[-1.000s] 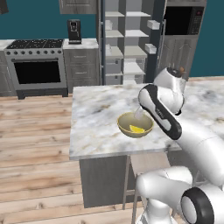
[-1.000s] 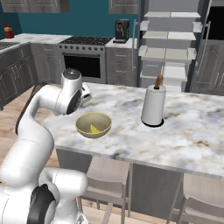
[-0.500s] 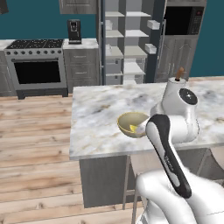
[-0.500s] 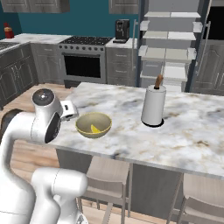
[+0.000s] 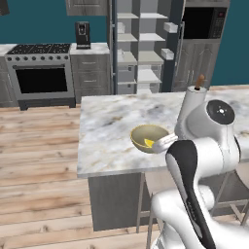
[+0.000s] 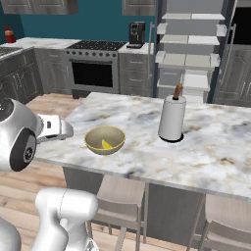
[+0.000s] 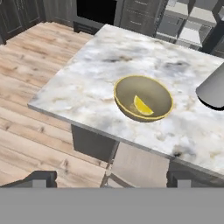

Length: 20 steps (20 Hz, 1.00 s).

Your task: There is a bowl on the dining counter. Grab a lemon wedge from the fridge and place it in the bowl. Then get the liquor bottle and glass cup from the cabinet and place them next to the bowl.

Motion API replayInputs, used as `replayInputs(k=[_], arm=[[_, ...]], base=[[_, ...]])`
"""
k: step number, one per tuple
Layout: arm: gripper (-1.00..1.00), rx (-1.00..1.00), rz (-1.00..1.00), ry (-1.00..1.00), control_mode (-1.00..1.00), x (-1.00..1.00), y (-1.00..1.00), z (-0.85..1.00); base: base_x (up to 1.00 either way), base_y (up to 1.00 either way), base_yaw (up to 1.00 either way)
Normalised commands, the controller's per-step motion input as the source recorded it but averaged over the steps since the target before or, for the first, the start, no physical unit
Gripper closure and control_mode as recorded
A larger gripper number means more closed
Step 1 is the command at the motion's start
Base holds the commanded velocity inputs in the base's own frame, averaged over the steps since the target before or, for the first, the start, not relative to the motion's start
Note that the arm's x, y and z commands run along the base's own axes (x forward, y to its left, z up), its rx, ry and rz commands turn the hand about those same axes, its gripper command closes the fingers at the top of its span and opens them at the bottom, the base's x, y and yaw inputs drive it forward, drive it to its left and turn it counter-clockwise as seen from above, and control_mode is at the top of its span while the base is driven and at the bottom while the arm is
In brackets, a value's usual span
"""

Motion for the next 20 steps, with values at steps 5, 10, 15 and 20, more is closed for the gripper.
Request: replayInputs(k=[5,10,15,20], arm=[[-1.0,0.0,-0.11,-0.17,-1.0,-0.43,-0.19,0.0],[-1.0,0.0,-0.04,-0.12,-1.0,-0.37,-0.21,-0.01],[-1.0,0.0,-0.02,-0.03,-1.0,-0.25,-0.01,-0.06],[-1.0,0.0,0.0,0.0,1.0,0.0,0.0,0.0]], base=[[0.0,0.0,0.0],[0.0,0.0,0.0],[0.0,0.0,0.0],[-0.22,0.54,0.08]])
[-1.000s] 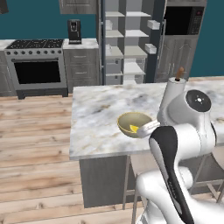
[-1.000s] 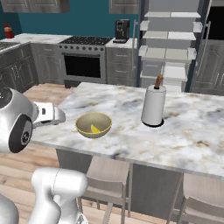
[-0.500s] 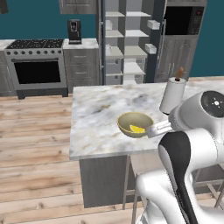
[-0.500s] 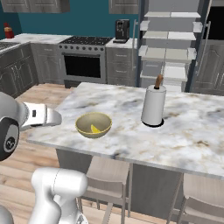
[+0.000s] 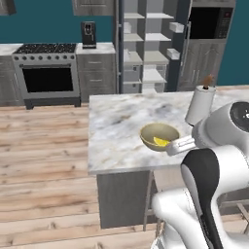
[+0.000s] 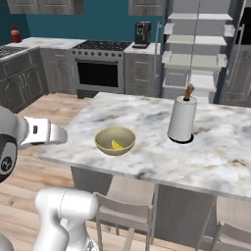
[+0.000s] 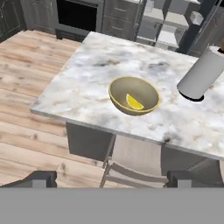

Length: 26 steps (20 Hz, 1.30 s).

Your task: There is a bowl on the dining counter. Grab a lemon wedge from the fridge and place it in the bowl. Then get the liquor bottle and glass cup from the cabinet and place them next to the bowl.

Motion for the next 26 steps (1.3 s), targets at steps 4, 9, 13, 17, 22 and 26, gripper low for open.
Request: replayInputs(k=[4,9,13,17,22,26], arm=[[-1.0,0.0,0.0,0.0,1.0,0.0,0.0,0.0],[-1.0,0.0,0.0,0.0,1.0,0.0,0.0,0.0],[-1.0,0.0,0.0,0.0,1.0,0.0,0.0,0.0],[-1.0,0.0,0.0,0.0,1.0,0.0,0.0,0.0],[-1.0,0.0,0.0,0.0,1.0,0.0,0.0,0.0],[-1.0,0.0,0.0,0.0,1.0,0.0,0.0,0.0]], base=[[-0.48,0.99,0.34],[-0.31,0.93,0.51],[-0.19,0.86,0.59],[-0.04,0.65,0.66],[0.05,0.38,0.68],[0.68,-0.02,0.61]])
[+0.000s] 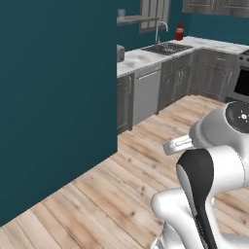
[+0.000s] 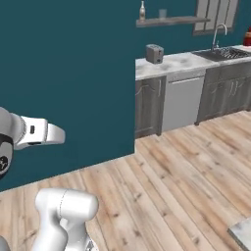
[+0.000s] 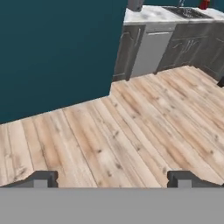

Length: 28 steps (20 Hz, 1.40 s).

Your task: There is a bowl on the dining counter. Grab a lemon wedge from the fridge and place it in the bowl. Then get the liquor bottle and glass cup from the cabinet and place them next to the bowl.

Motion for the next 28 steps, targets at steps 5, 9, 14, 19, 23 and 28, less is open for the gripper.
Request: replayInputs(k=[5,9,14,19,23,28], arm=[[-1.0,0.0,0.0,0.0,1.0,0.0,0.0,0.0],[-1.0,0.0,0.0,0.0,1.0,0.0,0.0,0.0],[-1.0,0.0,0.0,0.0,1.0,0.0,0.0,0.0],[-1.0,0.0,0.0,0.0,1.0,0.0,0.0,0.0],[-1.0,0.0,0.0,0.0,1.0,0.0,0.0,0.0],[-1.0,0.0,0.0,0.0,1.0,0.0,0.0,0.0]], base=[[0.9,-0.39,0.41],[0.82,-0.65,0.23],[0.81,-0.78,0.19],[0.87,-0.83,0.19],[1.0,-0.81,0.22],[1.0,-0.74,0.24]])
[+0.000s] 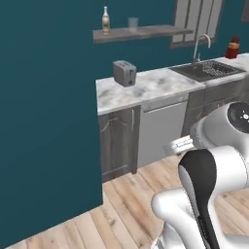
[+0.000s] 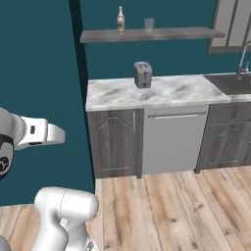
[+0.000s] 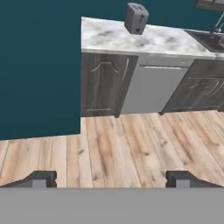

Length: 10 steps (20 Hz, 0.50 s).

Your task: There is a bowl on the dining counter. Grab a lemon wedge from the fridge and place it in the bowl. Then get the liquor bottle and glass cup from the cabinet and place them next to the bowl.

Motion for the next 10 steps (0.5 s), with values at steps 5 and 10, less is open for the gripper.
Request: replayInputs(k=[5,10], arm=[[-1.0,0.0,0.0,0.0,1.0,0.0,0.0,0.0],[-1.0,0.0,0.0,0.0,1.0,0.0,0.0,0.0]], base=[[1.0,-0.62,0.24],[1.0,-0.5,0.31]])
